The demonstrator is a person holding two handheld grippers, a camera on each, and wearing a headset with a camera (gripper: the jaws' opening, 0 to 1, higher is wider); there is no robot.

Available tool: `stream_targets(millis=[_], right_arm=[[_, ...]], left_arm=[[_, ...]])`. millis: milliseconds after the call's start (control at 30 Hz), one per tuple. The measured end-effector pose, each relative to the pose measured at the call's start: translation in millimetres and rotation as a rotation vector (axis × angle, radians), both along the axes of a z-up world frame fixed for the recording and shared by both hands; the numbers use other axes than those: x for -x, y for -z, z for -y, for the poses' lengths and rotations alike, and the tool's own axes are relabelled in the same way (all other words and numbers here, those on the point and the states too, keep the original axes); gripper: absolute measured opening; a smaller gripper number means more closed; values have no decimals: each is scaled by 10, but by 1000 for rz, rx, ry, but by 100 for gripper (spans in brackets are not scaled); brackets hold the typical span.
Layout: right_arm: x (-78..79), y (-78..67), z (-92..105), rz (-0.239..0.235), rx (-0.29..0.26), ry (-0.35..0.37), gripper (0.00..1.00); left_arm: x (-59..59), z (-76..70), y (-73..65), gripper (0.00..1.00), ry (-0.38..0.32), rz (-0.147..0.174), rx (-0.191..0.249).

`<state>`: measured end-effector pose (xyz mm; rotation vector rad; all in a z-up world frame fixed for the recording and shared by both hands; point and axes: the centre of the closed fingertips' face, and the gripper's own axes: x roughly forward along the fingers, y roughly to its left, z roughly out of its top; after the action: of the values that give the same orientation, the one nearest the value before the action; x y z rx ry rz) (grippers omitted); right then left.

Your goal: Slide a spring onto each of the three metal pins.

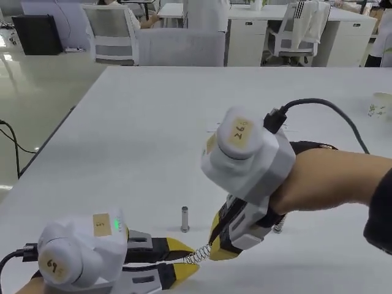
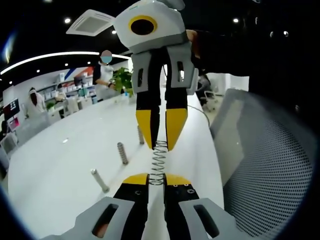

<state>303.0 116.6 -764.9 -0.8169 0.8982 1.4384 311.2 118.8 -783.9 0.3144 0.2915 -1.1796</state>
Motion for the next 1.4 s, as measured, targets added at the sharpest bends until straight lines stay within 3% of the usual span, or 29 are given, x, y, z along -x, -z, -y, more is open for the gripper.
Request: stream_targets(millis=[633, 1233, 1400], right_arm=[[-22, -129, -127, 60, -55, -39, 8], [-33, -72, -133, 76, -29, -57, 8], [-32, -84, -136, 75, -28, -52, 9]], left_arm=[[-39, 42, -36, 2, -54, -38, 45], [-48, 70, 10, 2, -50, -60, 73], [-63, 72, -26, 2, -54, -71, 106]])
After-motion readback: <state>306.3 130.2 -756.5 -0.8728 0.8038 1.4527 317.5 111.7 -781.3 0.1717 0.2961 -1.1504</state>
